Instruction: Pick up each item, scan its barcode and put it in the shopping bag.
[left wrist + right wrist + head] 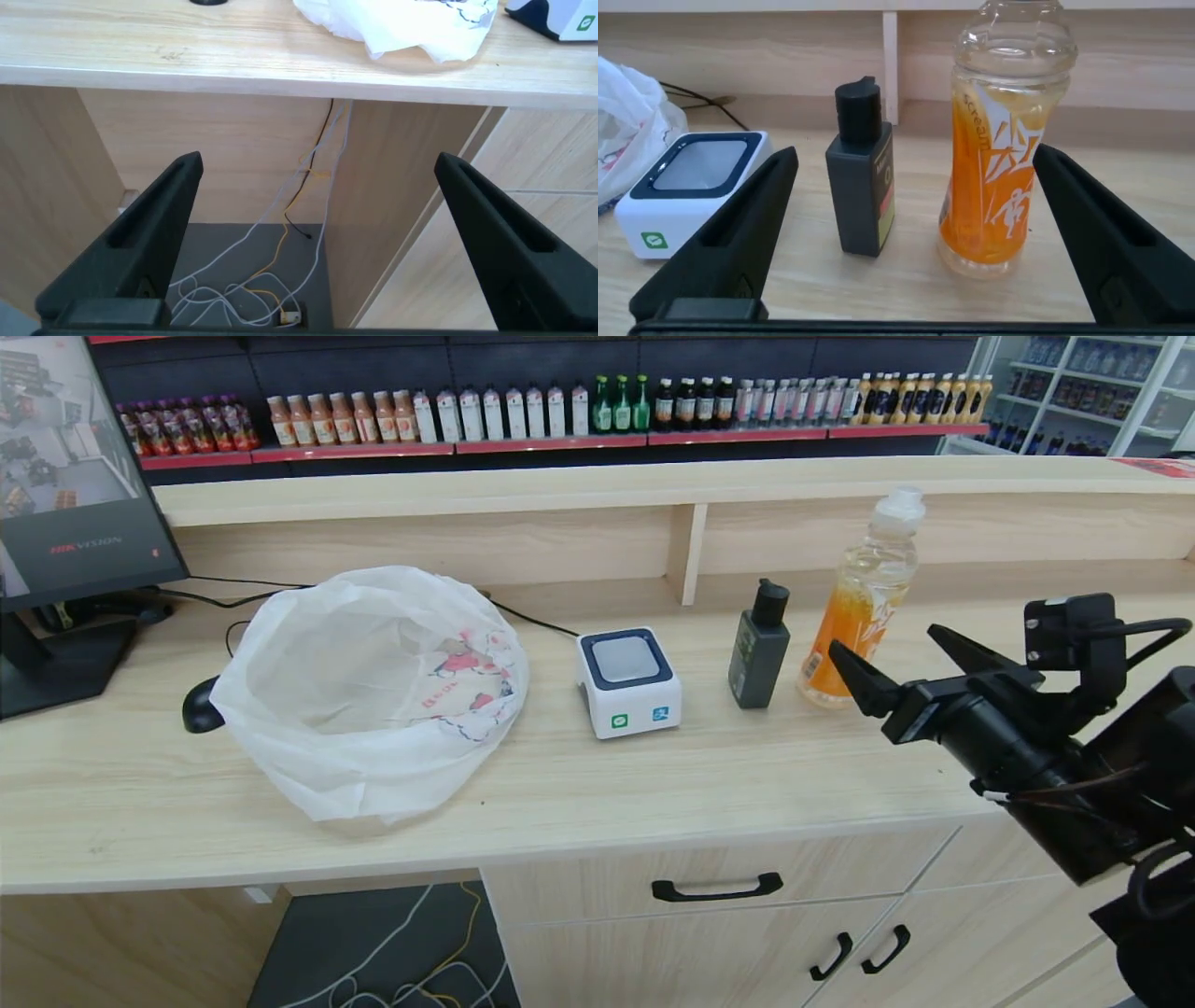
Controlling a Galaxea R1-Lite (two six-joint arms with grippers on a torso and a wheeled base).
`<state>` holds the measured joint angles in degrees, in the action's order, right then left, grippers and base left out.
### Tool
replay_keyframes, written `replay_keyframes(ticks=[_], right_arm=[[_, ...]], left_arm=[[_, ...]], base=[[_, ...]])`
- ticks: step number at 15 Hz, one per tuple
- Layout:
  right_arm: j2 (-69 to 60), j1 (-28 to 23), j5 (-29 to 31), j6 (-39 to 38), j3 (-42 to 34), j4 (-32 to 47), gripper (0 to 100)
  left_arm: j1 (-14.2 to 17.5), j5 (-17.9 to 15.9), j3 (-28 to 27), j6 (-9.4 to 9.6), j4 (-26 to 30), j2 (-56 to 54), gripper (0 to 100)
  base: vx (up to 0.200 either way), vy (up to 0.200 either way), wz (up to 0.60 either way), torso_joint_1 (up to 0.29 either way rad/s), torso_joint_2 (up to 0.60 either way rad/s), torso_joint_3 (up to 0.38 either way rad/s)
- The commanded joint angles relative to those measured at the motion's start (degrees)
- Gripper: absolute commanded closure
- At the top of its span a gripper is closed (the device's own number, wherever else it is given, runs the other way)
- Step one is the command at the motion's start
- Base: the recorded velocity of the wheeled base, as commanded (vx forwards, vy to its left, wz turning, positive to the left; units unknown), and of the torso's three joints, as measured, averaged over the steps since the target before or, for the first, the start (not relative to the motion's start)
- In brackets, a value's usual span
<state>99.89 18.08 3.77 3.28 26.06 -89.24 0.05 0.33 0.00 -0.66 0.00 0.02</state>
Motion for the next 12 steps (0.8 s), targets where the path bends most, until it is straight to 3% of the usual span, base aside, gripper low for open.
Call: replay_keyframes(ticks=[1,12], right_arm=[[4.1,0.1,0.0,0.2,3.9,0.2,0],[12.5,6.7,0.2,0.5,14.6,1.1,0]], left_arm=[[0.0,0.0,0.0,-0.04,0.0,0.0,0],[0.0,0.0,0.0,0.13,0.0,0.0,0]], base=[[0.0,0.0,0.0,0.0,0.0,0.0],[0.0,0.0,0.0,0.0,0.0,0.0]])
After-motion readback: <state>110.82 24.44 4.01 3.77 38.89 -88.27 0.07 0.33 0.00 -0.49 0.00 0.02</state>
